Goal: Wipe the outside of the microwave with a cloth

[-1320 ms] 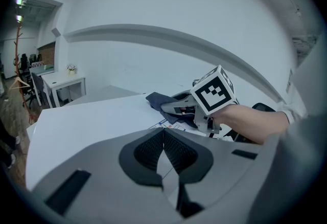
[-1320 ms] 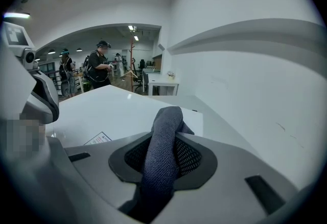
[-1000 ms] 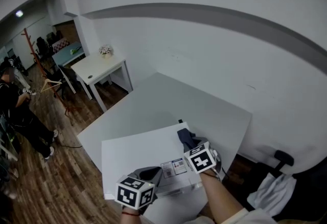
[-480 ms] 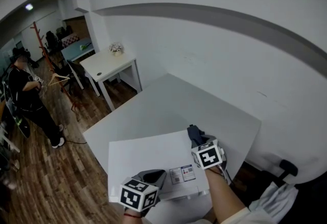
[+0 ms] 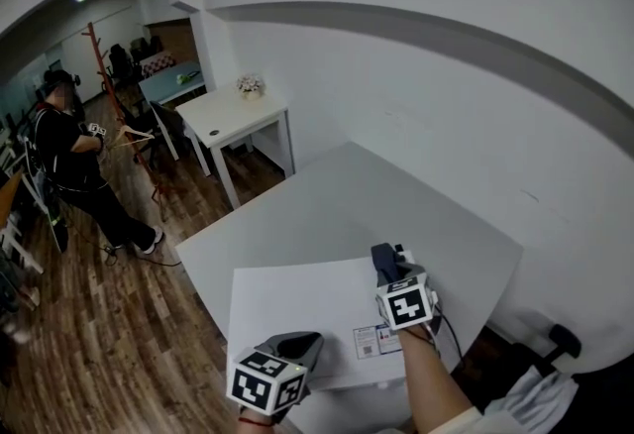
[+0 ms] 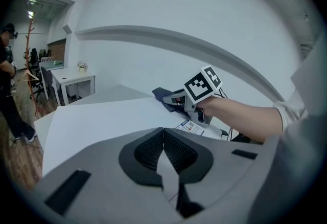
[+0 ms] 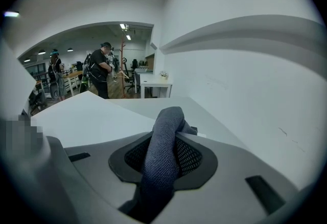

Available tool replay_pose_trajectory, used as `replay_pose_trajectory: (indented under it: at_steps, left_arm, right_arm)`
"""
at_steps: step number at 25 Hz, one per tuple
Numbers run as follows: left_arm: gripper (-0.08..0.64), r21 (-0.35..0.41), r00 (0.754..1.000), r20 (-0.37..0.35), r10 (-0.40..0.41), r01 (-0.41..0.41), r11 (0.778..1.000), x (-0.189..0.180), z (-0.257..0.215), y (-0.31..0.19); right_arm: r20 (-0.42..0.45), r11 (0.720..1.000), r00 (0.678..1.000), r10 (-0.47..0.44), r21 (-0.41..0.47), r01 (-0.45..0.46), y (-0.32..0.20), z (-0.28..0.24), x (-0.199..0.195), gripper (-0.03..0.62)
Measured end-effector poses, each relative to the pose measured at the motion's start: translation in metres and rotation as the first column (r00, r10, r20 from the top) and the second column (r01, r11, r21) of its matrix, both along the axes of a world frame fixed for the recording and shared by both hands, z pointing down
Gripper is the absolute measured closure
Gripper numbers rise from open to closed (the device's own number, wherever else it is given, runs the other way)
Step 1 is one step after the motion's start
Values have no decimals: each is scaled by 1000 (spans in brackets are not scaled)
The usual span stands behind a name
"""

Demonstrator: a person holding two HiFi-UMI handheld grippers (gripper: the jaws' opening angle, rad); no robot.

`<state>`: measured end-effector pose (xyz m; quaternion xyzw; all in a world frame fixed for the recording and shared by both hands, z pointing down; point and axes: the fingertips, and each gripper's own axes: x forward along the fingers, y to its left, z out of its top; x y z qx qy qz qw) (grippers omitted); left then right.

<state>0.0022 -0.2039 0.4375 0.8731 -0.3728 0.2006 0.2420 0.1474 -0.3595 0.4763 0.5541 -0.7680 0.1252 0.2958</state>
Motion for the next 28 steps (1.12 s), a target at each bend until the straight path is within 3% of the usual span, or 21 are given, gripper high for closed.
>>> replay_pose_trajectory:
  at_steps: [16, 28]
  left_arm:
    - [557, -4, 996, -43, -84, 84, 996, -69, 3, 17]
    - [557, -18, 988, -56, -145, 144, 989, -119, 8, 35]
  right_arm:
    - [6, 999, 999, -50, -21, 50, 0, 0, -82, 485]
    - [4, 990, 991, -137, -19, 137, 3, 1, -163, 485]
